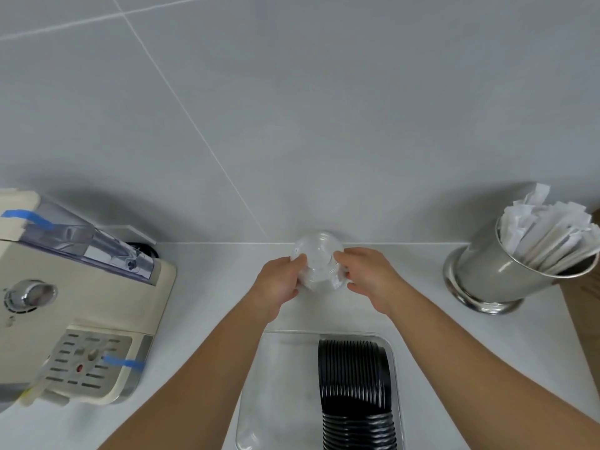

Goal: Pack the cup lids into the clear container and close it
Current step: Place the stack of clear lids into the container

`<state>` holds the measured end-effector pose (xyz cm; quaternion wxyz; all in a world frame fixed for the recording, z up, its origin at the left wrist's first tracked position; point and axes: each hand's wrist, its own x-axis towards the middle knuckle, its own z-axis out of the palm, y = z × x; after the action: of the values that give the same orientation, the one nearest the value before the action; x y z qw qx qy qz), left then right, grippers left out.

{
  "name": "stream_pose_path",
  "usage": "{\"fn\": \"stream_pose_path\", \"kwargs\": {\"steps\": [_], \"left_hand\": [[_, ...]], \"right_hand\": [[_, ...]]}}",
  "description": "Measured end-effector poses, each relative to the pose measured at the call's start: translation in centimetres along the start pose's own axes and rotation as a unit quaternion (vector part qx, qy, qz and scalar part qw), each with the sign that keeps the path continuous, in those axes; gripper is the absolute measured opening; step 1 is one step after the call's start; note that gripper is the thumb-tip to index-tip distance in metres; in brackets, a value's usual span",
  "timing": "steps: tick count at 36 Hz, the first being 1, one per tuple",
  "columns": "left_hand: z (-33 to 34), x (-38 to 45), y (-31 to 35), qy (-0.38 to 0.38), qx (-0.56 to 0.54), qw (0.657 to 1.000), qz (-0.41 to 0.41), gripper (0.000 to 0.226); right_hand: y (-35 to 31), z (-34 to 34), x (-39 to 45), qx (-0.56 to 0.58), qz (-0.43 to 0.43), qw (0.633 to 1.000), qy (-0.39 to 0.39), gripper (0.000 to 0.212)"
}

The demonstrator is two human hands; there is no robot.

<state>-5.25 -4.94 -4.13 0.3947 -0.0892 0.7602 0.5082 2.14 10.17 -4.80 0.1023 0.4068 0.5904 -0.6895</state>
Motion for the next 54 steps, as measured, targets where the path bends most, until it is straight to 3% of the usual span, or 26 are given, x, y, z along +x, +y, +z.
{"fn": "stream_pose_path", "kwargs": {"steps": [6, 12, 19, 24, 34, 42, 54], "left_hand": [[0.1, 0.0, 0.2, 0.001, -0.03, 0.999, -0.019, 0.013], [0.2, -0.3, 0.2, 0.005, -0.059, 0.998, -0.029, 0.018], [0.0, -1.1, 0.3, 0.01, -0.044, 0.999, -0.02, 0.015], [0.3, -2.2, 0.5, 0.014, -0.051, 0.999, -0.002, 0.033], [-0.7, -7.3, 1.1, 0.008, -0.1, 0.994, 0.04, 0.035], [-2.6, -12.8, 0.5, -0.002, -0.15, 0.985, 0.086, 0.035], [-6.2, -19.4, -3.8, 0.023, -0.191, 0.976, 0.097, 0.033]], "right_hand": [[0.3, -0.1, 0.5, -0.003, -0.002, 1.0, -0.001, 0.022], [0.4, -0.1, 0.3, 0.008, -0.004, 1.0, -0.003, 0.005], [0.9, -0.7, 0.5, 0.056, 0.005, 0.998, -0.018, 0.019], [0.8, -1.4, -0.2, 0.081, -0.005, 0.997, -0.017, 0.022], [-0.4, -1.5, -4.8, 0.081, -0.065, 0.994, -0.025, 0.028], [-1.0, -0.7, -10.1, 0.102, -0.099, 0.987, -0.076, 0.034], [-0.6, 2.3, -16.1, 0.033, -0.134, 0.981, -0.137, 0.022]]}}
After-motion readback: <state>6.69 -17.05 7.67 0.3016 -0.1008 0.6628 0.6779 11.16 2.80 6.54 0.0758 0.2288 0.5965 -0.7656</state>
